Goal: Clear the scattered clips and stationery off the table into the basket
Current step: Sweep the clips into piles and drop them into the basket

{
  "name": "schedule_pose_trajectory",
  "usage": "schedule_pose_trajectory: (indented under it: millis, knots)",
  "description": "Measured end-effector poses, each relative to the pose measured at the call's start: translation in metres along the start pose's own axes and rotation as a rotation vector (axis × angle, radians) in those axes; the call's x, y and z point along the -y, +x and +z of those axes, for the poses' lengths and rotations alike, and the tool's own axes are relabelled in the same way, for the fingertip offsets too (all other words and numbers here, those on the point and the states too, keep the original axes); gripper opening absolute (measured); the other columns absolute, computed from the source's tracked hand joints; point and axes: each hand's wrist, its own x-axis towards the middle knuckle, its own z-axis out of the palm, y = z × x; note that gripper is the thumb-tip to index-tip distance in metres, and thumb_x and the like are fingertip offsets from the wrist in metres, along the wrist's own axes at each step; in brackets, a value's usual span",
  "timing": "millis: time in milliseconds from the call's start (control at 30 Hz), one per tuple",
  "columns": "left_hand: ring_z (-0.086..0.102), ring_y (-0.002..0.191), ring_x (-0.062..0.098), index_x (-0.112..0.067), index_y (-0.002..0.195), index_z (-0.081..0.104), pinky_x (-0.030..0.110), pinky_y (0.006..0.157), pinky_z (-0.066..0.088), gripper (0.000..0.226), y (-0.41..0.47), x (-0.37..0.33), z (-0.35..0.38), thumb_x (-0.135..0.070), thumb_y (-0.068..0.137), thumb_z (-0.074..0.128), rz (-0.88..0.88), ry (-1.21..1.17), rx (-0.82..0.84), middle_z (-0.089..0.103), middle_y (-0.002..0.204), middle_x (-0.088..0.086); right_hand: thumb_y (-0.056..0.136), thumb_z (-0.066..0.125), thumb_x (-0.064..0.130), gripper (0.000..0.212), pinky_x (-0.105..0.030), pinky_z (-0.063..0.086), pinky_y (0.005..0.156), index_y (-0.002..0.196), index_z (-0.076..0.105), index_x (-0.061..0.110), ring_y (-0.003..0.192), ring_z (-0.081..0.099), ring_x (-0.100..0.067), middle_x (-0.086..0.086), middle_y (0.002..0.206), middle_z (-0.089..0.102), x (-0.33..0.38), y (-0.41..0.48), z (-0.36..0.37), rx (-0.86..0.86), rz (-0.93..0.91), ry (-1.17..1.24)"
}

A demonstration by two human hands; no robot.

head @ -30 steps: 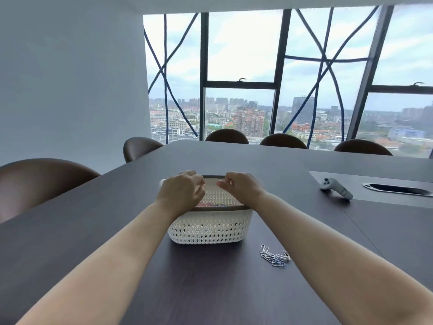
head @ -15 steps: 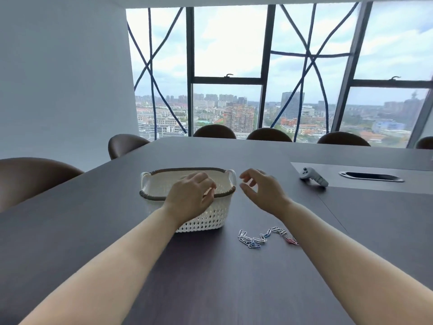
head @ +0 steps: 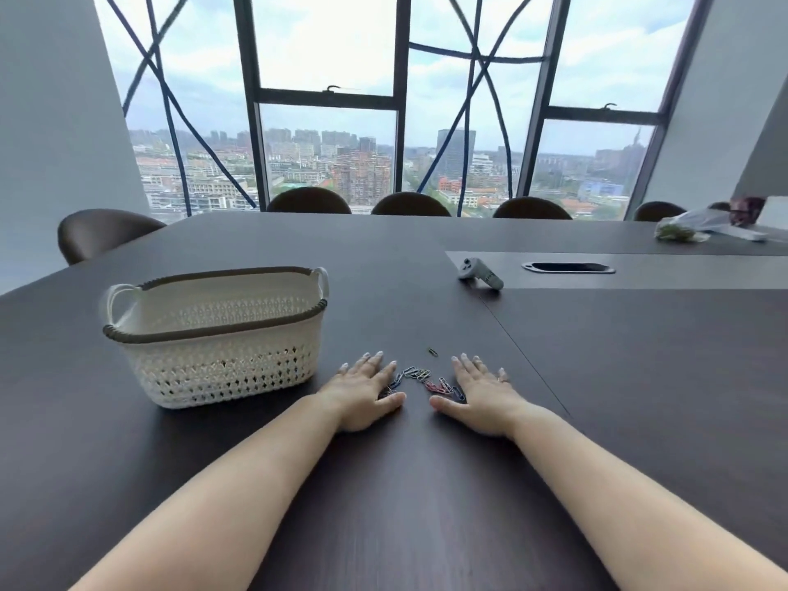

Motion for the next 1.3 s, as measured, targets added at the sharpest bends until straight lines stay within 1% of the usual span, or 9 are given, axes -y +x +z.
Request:
schedule_pose_trajectory:
  millis: [233,400,533,667,767,867,1033,1167,1300]
  knots:
    - [0.014,0.144,0.012,-0.022,0.144,0.029,0.029,0.119,0.012,0.050,0.022,0.015,0.002,-0.034,0.097,0.039,0.019,-0.233,-0.188,0.022,0.155,-0.002,0.090,0.033,0.061,0.074,-0.034,-0.002,0.119,0.149,0.004,0.026,0.146,-0.006,-0.011,0.005,0.159,-0.002,0.018,0.047,-0.006,-0.017,-0.136,0.047]
    - [0.043,0.130,0.007,-0.019,0.121,0.062,0.014,0.107,0.026,0.030,0.013,0.016,0.001,-0.021,0.094,0.050,0.145,-0.290,-0.324,0.054,0.135,-0.006,0.094,0.050,0.026,0.037,-0.024,0.017,0.117,0.132,0.052,0.023,0.140,0.028,-0.009,0.003,0.147,0.039,0.019,0.049,-0.007,-0.096,-0.359,0.303]
    - [0.055,0.117,0.006,-0.017,0.111,0.069,0.011,0.102,0.034,0.024,0.008,0.015,0.001,-0.019,0.090,0.057,0.209,-0.365,-0.366,0.064,0.123,-0.004,0.087,0.060,0.010,0.024,-0.027,0.039,0.108,0.109,0.069,0.015,0.118,0.056,-0.008,-0.001,0.124,0.064,0.009,0.037,-0.009,-0.135,-0.362,0.535]
    - [0.044,0.122,0.011,-0.025,0.126,0.055,0.031,0.106,0.036,0.051,0.003,0.010,-0.005,-0.052,0.083,0.052,0.135,-0.245,-0.401,0.051,0.127,-0.007,0.085,0.064,0.024,0.027,-0.030,0.040,0.104,0.112,0.065,0.022,0.120,0.052,-0.014,0.004,0.121,0.062,-0.008,0.028,-0.020,-0.361,-0.250,0.458]
    - [0.038,0.124,0.022,-0.028,0.134,0.041,0.037,0.104,0.032,0.080,0.002,0.004,-0.008,-0.077,0.071,0.039,-0.103,0.062,-0.305,0.042,0.128,0.002,0.078,0.060,0.057,0.063,-0.027,0.030,0.104,0.130,0.050,0.024,0.124,0.037,-0.015,0.003,0.126,0.048,-0.009,0.019,-0.017,-0.244,-0.183,0.135]
    - [0.047,0.117,0.026,-0.026,0.123,0.050,0.037,0.097,0.039,0.066,0.005,0.000,-0.004,-0.073,0.078,0.040,-0.186,0.066,-0.290,0.043,0.121,0.006,0.074,0.053,0.070,0.075,-0.031,0.031,0.104,0.136,0.042,0.029,0.122,0.035,-0.018,0.000,0.124,0.043,0.000,0.019,-0.011,-0.222,-0.164,0.017]
    - [0.055,0.110,0.025,-0.031,0.115,0.053,0.035,0.089,0.045,0.042,0.009,-0.002,-0.004,-0.060,0.087,0.043,-0.090,-0.028,-0.284,0.044,0.116,0.003,0.080,0.056,0.059,0.049,-0.027,0.035,0.094,0.123,0.056,0.036,0.114,0.046,-0.017,0.000,0.114,0.048,0.008,0.031,-0.011,-0.246,-0.279,0.112]
    - [0.057,0.108,0.024,-0.028,0.111,0.052,0.033,0.084,0.044,0.034,0.011,-0.004,-0.003,-0.053,0.089,0.045,-0.035,-0.022,-0.278,0.049,0.115,0.001,0.081,0.060,0.052,0.034,-0.025,0.039,0.077,0.101,0.065,0.025,0.093,0.056,-0.017,0.004,0.100,0.055,0.008,0.031,-0.007,-0.308,-0.304,0.175]
    - [0.058,0.103,0.024,-0.022,0.096,0.052,0.031,0.082,0.042,0.032,0.010,-0.002,-0.002,-0.052,0.089,0.045,0.011,-0.019,-0.294,0.055,0.111,-0.001,0.086,0.056,0.049,0.032,-0.025,0.033,0.070,0.088,0.056,0.017,0.081,0.051,-0.016,0.010,0.087,0.047,0.008,0.030,-0.005,-0.318,-0.321,0.103]
